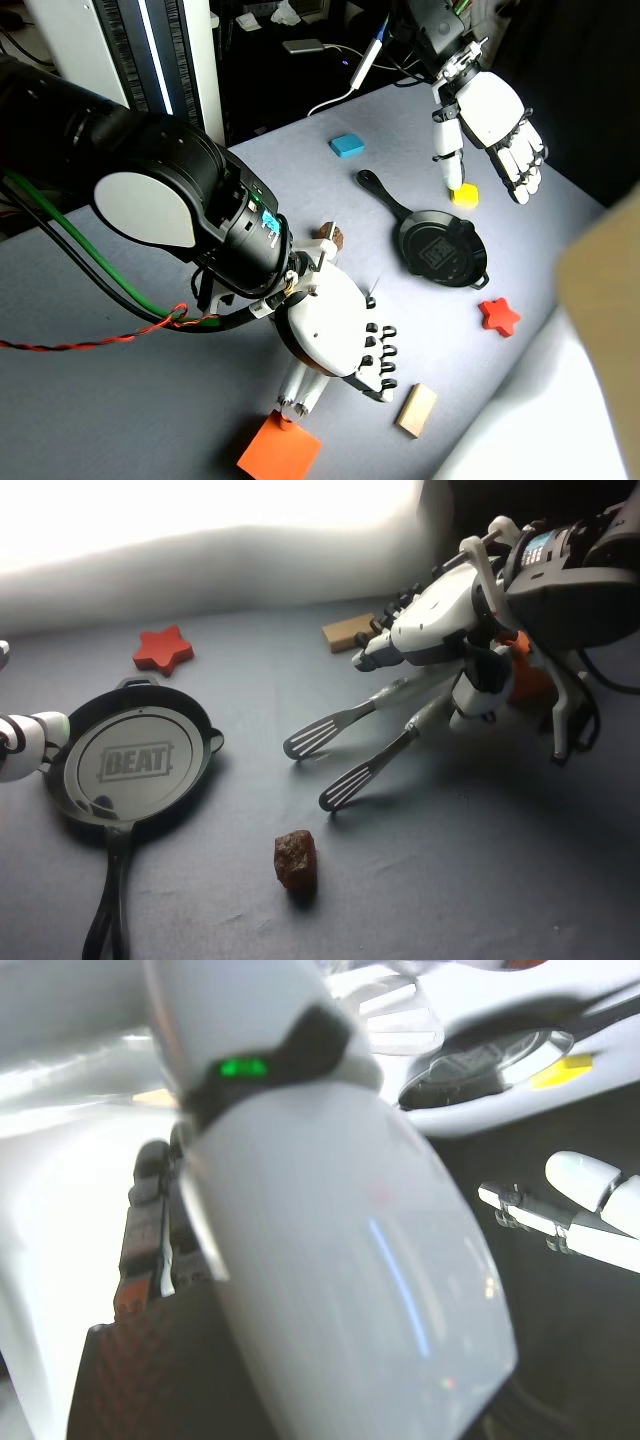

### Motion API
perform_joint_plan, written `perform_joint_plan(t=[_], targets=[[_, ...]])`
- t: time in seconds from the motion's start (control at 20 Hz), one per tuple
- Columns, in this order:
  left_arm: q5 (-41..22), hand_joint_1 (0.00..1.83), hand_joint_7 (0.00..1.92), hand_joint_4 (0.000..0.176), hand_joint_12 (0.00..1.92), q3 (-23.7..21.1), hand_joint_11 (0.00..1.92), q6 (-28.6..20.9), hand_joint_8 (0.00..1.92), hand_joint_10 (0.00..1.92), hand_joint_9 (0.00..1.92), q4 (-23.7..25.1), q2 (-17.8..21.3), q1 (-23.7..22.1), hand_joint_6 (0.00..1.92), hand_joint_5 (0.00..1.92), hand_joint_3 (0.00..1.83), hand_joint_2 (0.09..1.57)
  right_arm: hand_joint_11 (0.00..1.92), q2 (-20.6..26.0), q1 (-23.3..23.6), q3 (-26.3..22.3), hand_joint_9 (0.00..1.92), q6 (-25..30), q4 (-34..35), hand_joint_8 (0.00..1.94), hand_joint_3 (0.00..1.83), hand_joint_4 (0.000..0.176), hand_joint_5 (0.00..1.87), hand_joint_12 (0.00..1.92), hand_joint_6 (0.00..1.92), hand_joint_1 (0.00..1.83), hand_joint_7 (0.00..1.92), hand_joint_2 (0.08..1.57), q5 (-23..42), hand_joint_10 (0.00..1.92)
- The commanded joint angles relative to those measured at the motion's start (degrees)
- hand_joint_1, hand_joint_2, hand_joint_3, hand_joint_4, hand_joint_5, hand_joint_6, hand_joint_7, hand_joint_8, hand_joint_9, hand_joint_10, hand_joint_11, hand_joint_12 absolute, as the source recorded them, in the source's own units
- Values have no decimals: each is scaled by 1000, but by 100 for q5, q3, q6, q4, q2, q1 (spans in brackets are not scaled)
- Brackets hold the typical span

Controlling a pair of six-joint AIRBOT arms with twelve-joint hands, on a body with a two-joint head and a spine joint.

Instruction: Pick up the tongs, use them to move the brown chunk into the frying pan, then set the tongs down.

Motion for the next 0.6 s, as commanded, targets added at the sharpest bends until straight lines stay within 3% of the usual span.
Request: perform_joint_plan(t=[0.0, 0.2, 0.35, 0.45, 0.55], targets=[[-468, 67, 129, 44, 803, 16, 0, 23, 2, 9, 167, 336, 28, -18, 3, 120, 0, 1343, 13, 3, 13, 53, 77, 48, -87, 7, 39, 0, 73, 21, 16, 1176, 86, 1109, 452, 7], [-485, 46, 123, 50, 803, 16, 0, 39, 0, 5, 165, 328, 29, -17, 0, 105, 2, 1348, 0, -169, -4, 271, 135, 93, -89, 8, 55, 0, 122, 272, 10, 1133, 143, 1133, 494, 12], [-500, 33, 141, 44, 824, 16, 0, 39, 4, 9, 183, 328, 31, -19, 2, 114, 2, 1350, 0, -195, -3, 270, 173, 78, -90, 6, 70, 0, 163, 419, 13, 1114, 187, 1172, 541, 15], [-500, 62, 117, 50, 779, 12, 0, 38, 1, 2, 165, 328, 32, -26, 2, 99, 1, 1350, 0, -202, -40, 252, 223, 95, -90, 11, 61, 0, 196, 632, 18, 1092, 233, 1164, 529, 25], [-500, 62, 117, 50, 779, 2, 0, 38, 1, 2, 165, 322, 34, -25, 2, 99, 1, 1350, 0, -187, -45, 231, 223, 110, -90, 11, 61, 0, 196, 632, 18, 1092, 233, 1164, 496, 25]])
